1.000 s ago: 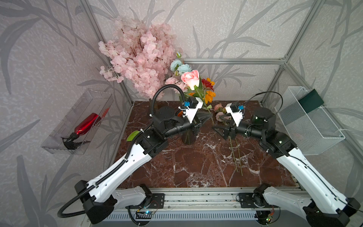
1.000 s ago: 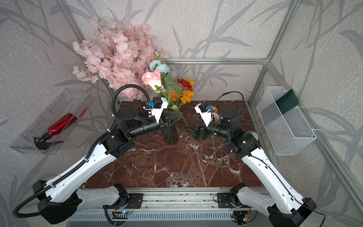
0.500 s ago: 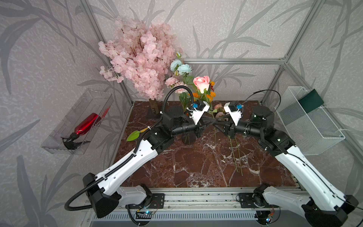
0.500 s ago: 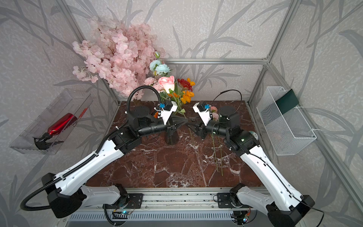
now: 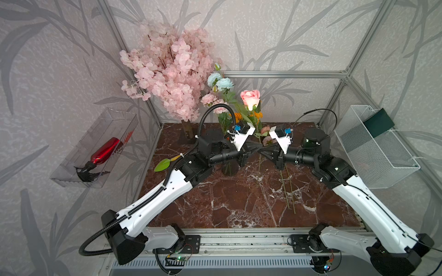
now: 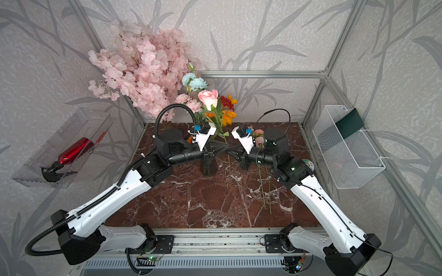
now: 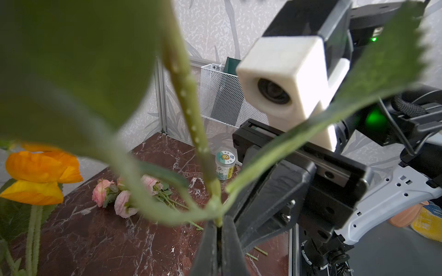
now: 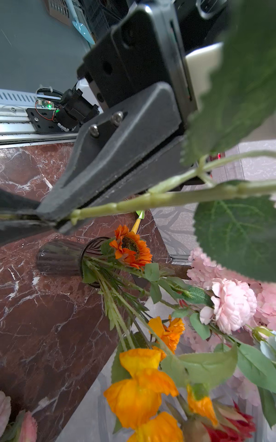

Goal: Pick out pink flowers from the vase
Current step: Place the flower at the center of the board.

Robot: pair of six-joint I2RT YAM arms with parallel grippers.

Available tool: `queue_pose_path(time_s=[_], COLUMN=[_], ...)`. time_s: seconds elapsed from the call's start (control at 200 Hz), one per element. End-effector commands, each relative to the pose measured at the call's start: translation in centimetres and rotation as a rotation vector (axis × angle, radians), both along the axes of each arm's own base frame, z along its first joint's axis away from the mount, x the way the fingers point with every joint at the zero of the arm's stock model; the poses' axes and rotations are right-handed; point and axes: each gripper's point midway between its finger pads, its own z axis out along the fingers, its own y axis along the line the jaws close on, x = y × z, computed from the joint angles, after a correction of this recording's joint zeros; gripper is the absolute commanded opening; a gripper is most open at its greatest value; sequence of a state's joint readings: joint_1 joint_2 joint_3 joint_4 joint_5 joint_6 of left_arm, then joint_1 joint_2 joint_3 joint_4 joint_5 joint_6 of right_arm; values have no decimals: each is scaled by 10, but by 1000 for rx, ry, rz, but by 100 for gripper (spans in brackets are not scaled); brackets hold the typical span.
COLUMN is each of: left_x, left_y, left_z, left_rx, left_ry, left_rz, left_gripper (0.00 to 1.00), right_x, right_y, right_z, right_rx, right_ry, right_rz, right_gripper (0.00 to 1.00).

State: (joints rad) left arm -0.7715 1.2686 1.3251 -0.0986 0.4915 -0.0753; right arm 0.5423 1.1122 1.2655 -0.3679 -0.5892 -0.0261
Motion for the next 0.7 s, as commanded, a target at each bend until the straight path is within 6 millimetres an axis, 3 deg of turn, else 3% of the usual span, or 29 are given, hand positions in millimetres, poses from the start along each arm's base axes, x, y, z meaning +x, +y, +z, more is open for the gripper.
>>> queue_pose_path(time_s=[0.0, 0.055, 0.165, 0.27, 0.51, 0.695], left_x=[-4, -4, -3, -5, -3, 2], left_y=[2, 4, 13, 25, 44, 43], left_z=[18, 17, 13, 3, -42, -65], left_rx=[-28, -22, 0, 30, 111, 177], left_ry=[-48, -55, -86, -117, -176, -190], left_rz=[-3, 9, 47, 88, 170, 209], left_gripper=[2, 15, 58, 78, 99, 99], right_x=[0, 0, 2, 5, 19, 31], right_y=[-1, -2, -4, -5, -19, -45], right_z=[16, 17, 17, 16, 8, 7], right_rx=[25, 25, 25, 24, -9, -2], right_ry=[-31, -33, -32, -27, 27, 76], right_rz=[-7, -11, -35, -50, -142, -223], right_gripper=[0, 0, 0, 0, 0, 0])
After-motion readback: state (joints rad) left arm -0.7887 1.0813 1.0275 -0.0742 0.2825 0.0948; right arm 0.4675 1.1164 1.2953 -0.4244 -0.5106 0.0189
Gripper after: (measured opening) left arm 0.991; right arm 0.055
